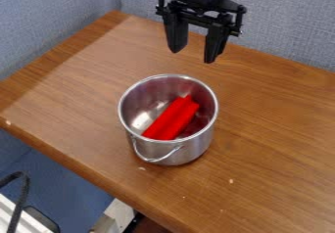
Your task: Move the red object from the metal pot to the table
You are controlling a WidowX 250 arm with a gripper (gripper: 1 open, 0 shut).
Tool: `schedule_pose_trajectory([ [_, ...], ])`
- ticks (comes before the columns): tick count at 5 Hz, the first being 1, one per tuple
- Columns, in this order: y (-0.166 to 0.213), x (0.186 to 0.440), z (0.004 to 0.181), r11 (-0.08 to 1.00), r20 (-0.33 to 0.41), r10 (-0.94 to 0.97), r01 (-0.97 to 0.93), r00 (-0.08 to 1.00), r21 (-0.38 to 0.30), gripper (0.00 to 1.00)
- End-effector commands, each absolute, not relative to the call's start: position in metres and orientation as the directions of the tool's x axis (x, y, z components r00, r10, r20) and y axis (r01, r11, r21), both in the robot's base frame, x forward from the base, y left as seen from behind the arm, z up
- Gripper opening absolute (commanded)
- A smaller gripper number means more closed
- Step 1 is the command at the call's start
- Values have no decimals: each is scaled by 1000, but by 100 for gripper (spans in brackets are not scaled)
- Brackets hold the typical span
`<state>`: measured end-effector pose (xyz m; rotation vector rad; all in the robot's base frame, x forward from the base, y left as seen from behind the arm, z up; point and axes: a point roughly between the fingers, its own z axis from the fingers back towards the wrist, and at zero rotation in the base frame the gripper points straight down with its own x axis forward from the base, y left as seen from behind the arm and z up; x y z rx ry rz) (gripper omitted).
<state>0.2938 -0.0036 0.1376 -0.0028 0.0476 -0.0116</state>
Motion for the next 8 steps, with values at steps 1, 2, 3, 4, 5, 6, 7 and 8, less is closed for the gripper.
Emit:
schedule_pose_trajectory([
  [1, -4, 291, 131, 1000, -67, -27, 27, 997, -4, 100],
  [2, -4, 278, 119, 995, -90, -102, 103, 991, 1, 100],
  [3, -2, 263, 111, 987, -79, -158, 161, 984, 28, 100],
  [4, -3, 247, 102, 978, -76, -202, 205, 976, 36, 100],
  [5, -4, 239, 94, 974, -54, -218, 220, 975, 44, 100],
  [6, -2, 241, 83, 974, -35, -218, 219, 975, 49, 0],
  [7, -1, 243, 79, 974, -28, -217, 219, 976, 51, 0],
  [8, -1, 244, 78, 975, -29, -214, 215, 976, 50, 0],
])
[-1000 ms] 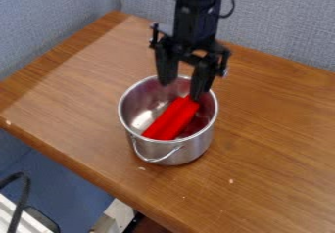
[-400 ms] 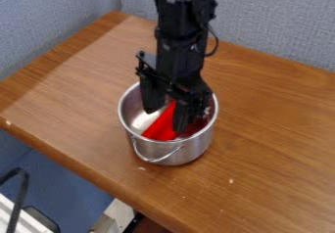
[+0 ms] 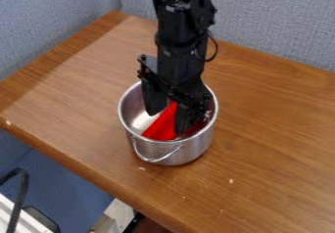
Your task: Move the red object from the metal pot to the table
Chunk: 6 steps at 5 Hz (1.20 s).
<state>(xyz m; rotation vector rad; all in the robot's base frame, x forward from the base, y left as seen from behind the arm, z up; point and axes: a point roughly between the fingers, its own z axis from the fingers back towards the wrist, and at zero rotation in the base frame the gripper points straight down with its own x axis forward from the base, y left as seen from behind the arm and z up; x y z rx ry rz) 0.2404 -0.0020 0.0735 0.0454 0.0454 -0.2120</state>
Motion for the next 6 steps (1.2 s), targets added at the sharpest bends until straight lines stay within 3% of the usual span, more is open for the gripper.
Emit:
schedule_pose_trajectory([
  [1, -1, 245, 78, 976, -29, -210, 211, 977, 49, 0],
  [6, 2, 250, 76, 980, -28, -191, 192, 981, 44, 0],
])
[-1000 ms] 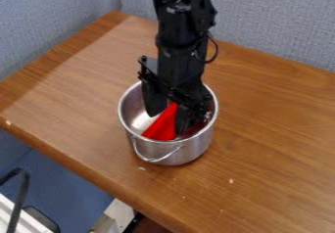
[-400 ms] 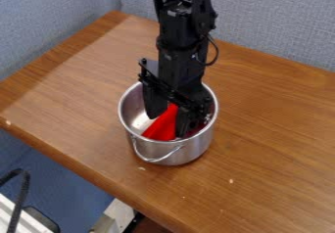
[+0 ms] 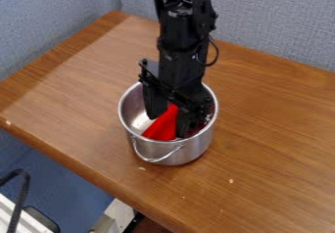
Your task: Move the red object from the metal pot to the table
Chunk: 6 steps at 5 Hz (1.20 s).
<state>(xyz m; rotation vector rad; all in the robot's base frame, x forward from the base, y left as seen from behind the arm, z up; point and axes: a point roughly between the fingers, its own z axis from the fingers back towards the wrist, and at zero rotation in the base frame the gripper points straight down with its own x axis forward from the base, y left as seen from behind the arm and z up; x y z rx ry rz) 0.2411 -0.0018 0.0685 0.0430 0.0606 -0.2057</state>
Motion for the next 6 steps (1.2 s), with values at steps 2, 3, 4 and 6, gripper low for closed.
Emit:
schedule_pose_trajectory([
  [2, 3, 252, 76, 982, -27, -183, 184, 983, 41, 0],
  [3, 3, 253, 76, 983, -27, -179, 180, 983, 40, 0],
  [4, 4, 253, 75, 984, -26, -175, 176, 984, 39, 0],
  [6, 4, 255, 75, 985, -25, -168, 168, 986, 37, 0],
])
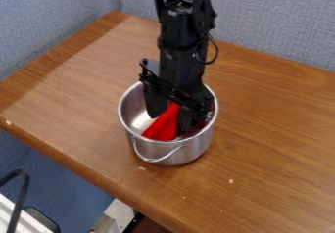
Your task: Move the red object from the metal pot to the table
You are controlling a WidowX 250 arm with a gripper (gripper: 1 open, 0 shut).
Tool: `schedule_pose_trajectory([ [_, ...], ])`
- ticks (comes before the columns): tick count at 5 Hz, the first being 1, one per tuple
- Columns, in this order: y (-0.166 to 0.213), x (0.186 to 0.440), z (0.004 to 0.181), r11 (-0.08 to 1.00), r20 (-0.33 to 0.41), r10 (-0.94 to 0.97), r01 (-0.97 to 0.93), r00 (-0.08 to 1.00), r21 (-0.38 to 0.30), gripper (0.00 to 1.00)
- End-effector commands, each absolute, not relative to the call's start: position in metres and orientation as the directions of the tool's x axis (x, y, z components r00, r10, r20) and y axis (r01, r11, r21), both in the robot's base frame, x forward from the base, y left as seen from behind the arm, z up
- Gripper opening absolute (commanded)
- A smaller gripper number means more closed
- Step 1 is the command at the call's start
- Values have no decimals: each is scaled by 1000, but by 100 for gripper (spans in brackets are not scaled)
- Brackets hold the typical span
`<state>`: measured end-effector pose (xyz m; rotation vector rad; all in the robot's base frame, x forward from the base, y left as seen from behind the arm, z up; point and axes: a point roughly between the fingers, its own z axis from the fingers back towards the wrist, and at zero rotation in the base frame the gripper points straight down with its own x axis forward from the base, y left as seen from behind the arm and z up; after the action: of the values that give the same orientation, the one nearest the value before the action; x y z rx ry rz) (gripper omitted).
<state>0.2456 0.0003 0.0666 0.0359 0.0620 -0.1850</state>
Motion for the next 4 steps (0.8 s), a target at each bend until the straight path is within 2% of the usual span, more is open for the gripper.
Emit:
schedule_pose_trajectory([
  [1, 5, 256, 75, 986, -24, -164, 165, 986, 35, 0],
  [4, 6, 259, 75, 988, -22, -153, 154, 988, 33, 0],
])
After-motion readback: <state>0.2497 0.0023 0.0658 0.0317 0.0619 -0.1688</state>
